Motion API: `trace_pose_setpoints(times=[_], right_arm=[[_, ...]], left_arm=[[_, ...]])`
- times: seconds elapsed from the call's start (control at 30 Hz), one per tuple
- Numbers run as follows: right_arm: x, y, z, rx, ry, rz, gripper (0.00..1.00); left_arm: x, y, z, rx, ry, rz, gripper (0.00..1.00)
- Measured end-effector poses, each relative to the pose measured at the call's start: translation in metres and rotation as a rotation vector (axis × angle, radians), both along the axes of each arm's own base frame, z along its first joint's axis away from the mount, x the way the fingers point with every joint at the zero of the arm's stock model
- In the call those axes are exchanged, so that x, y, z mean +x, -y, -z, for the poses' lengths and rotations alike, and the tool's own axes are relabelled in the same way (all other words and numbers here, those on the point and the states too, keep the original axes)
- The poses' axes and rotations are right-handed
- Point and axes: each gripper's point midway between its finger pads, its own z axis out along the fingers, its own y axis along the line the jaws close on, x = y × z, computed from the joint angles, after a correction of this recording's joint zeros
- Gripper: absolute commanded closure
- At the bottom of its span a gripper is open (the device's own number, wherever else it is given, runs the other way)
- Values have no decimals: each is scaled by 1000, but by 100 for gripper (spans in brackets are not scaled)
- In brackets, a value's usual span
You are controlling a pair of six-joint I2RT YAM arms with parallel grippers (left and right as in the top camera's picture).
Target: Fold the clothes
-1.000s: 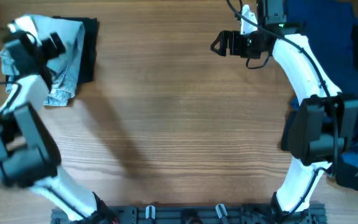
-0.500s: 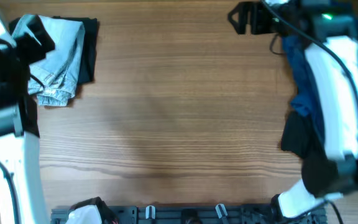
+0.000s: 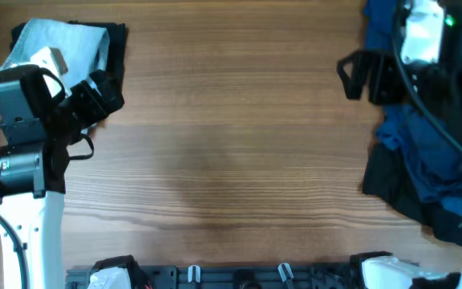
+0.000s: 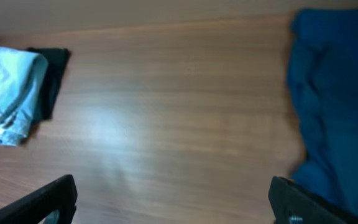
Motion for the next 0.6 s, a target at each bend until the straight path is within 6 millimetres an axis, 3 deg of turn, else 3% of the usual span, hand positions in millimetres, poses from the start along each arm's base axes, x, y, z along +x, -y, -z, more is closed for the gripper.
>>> trace_pose_setpoints(times=[0.17, 0.6], right_arm=[[-24, 8, 6, -29, -56, 21, 0], [-26, 10, 15, -39, -99, 29, 0]], left_arm=[[-1, 0, 2, -6, -13, -3, 0], [-1, 0, 2, -9, -13, -6, 0]])
